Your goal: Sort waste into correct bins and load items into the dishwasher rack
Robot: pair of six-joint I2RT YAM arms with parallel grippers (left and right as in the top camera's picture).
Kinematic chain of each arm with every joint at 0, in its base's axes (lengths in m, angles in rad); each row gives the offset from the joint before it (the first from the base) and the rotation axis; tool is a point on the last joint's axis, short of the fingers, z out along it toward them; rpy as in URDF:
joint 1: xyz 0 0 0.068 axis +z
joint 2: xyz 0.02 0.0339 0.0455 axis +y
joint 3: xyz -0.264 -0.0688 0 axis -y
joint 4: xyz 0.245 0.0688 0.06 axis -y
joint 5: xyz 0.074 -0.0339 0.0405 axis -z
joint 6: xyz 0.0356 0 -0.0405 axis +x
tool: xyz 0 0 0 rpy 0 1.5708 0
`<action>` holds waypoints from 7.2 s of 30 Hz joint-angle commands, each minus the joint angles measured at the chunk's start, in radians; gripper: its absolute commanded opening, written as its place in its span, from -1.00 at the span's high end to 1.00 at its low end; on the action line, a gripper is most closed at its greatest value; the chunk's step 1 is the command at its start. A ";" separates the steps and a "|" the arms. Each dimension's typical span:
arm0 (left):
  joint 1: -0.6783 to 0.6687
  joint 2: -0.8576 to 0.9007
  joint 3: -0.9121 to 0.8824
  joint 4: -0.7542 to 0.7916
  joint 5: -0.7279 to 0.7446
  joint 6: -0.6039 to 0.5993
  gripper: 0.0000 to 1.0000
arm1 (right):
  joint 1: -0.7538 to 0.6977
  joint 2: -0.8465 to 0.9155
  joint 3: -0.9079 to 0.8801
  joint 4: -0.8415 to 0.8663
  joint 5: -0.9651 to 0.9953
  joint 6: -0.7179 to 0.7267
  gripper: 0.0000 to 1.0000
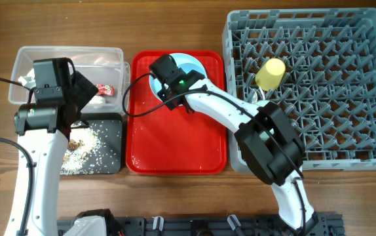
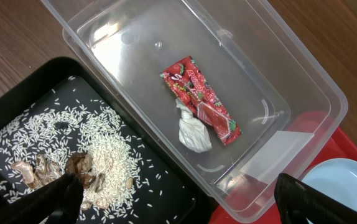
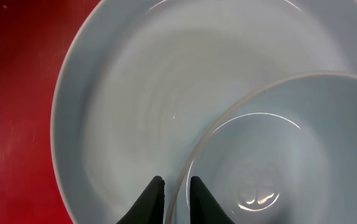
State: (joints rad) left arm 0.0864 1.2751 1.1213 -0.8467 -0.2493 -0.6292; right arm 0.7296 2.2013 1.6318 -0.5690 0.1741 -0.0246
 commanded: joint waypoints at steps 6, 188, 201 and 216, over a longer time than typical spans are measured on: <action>0.005 -0.009 0.012 0.000 -0.006 0.016 -1.00 | -0.003 -0.031 0.000 -0.004 0.016 -0.002 0.67; 0.005 -0.009 0.012 0.000 -0.006 0.016 -1.00 | -1.092 0.129 0.173 0.313 -1.797 0.555 -0.18; 0.005 -0.009 0.012 0.000 -0.006 0.016 -1.00 | -1.241 0.067 0.173 0.208 -1.632 0.469 -0.19; 0.005 -0.009 0.012 0.000 -0.006 0.016 -1.00 | -1.132 -0.411 0.174 -0.232 -0.734 0.100 -0.19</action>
State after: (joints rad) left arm 0.0864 1.2751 1.1213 -0.8482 -0.2493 -0.6289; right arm -0.4896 1.8809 1.7958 -0.7914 -0.7265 0.1379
